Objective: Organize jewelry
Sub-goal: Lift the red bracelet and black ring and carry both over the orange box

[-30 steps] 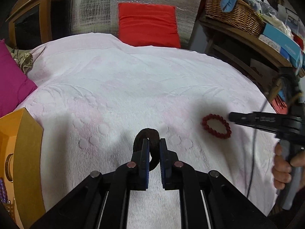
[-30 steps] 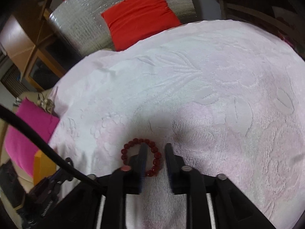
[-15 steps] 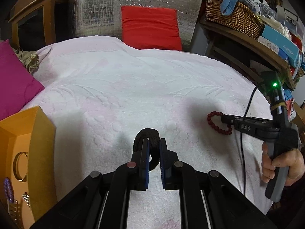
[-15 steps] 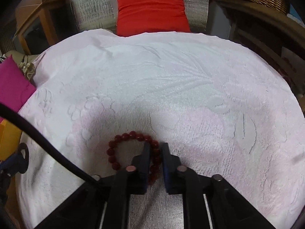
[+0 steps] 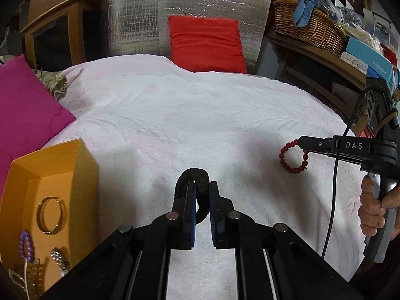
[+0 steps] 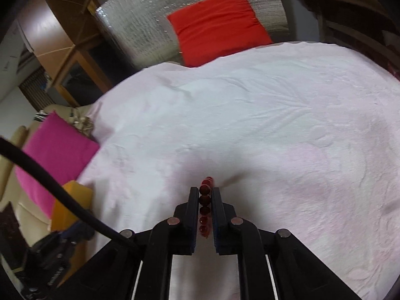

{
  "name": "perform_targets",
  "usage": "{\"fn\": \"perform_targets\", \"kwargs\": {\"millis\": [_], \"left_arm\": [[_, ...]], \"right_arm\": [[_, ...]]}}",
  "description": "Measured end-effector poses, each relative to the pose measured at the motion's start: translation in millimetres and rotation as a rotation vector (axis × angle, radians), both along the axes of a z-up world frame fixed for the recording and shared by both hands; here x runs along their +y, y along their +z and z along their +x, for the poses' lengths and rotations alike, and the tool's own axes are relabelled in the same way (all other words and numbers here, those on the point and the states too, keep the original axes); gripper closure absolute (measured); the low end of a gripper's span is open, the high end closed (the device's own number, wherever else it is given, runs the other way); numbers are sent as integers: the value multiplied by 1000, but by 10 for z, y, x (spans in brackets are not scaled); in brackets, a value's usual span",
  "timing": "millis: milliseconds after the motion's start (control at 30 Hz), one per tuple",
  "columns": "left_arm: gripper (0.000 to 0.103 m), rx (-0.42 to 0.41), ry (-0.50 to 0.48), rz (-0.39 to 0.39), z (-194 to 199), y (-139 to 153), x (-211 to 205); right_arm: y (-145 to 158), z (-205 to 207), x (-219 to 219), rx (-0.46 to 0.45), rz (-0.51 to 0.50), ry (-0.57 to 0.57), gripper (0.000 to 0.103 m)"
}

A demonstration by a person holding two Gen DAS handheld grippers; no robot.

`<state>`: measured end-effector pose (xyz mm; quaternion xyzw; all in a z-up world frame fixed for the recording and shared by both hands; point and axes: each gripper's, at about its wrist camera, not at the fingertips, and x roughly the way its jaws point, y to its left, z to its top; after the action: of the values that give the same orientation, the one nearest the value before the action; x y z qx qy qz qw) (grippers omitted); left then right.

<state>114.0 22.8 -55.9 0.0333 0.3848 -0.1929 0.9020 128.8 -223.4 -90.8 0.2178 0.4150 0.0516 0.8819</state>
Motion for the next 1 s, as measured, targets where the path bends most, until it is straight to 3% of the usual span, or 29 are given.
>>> {"fn": "perform_targets", "kwargs": {"millis": [533,833,1000], "left_arm": [[93,-96,76,19,-354,282,690],[93,-130,293,-20,-326,398,1631],[93,-86,383,-36,-186,269,2058]], "right_arm": [[259,-75,852,-99,94,124,92],[424,-116,1540,-155,138,233,92],[400,-80,1939,-158,185,299,92]]}}
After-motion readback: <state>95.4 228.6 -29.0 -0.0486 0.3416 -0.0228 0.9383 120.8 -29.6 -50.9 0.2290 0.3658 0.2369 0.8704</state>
